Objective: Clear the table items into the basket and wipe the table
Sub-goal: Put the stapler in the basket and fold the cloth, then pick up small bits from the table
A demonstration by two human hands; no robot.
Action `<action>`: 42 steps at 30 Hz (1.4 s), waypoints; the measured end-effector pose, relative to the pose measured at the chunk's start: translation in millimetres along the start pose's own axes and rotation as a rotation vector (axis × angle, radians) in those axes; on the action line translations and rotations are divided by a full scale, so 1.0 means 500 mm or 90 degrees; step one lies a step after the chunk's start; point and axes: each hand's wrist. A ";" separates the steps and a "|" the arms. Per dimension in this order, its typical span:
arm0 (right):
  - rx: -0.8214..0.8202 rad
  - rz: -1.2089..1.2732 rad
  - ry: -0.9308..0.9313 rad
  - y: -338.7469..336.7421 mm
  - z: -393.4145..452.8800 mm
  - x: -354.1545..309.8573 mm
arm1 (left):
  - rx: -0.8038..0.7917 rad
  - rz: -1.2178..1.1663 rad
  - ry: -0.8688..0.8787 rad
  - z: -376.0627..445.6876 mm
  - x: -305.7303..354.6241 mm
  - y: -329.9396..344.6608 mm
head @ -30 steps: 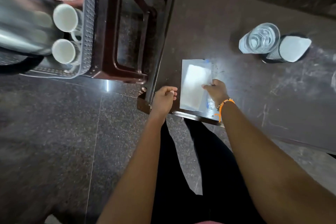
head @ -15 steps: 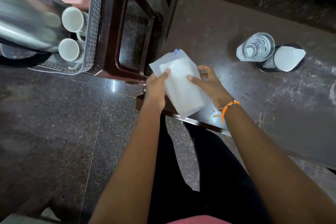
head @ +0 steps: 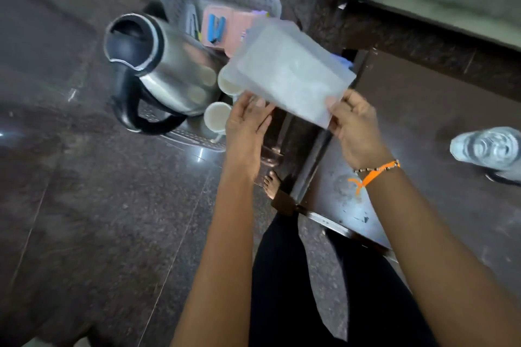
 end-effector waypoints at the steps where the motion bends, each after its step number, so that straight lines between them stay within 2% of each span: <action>1: 0.005 0.002 -0.015 0.038 0.023 -0.014 | 0.020 0.040 -0.001 0.010 0.020 -0.015; 5: 0.025 -0.032 -0.066 0.178 0.120 -0.062 | 0.117 0.212 0.019 0.052 0.070 -0.057; 8: 0.027 -0.108 -0.061 0.269 0.193 -0.073 | 0.114 0.262 0.016 0.087 0.084 -0.074; 11: 0.014 -0.257 -0.026 0.334 0.260 -0.070 | 0.088 0.251 -0.005 0.115 0.088 -0.075; 14: 0.010 -0.377 -0.032 0.352 0.295 -0.064 | 0.073 0.247 -0.008 0.133 0.088 -0.073; 16: 0.061 -0.434 -0.065 0.350 0.299 -0.062 | 0.063 0.258 -0.002 0.143 0.085 -0.074; 21: 0.160 -0.448 -0.117 0.315 0.266 -0.052 | 0.039 0.289 0.014 0.153 0.075 -0.064; 26: 0.125 -0.319 -0.115 0.212 0.158 -0.045 | 0.017 0.284 0.010 0.123 0.048 -0.030; 31: 0.154 -0.241 -0.055 0.043 0.039 -0.011 | -0.023 0.344 -0.010 0.055 -0.024 0.030; 36: 0.178 -0.222 0.005 -0.166 -0.072 0.039 | -0.055 0.393 -0.041 -0.035 -0.143 0.123; 42: 0.258 -0.225 0.040 -0.448 -0.188 0.064 | -0.127 0.467 -0.076 -0.140 -0.325 0.272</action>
Point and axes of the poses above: each hand's wrist, its own z-axis towards the middle knuckle, its own y-axis out of the palm, x = y × z, and after that the axes turned 4 degrees about -y, right-handed
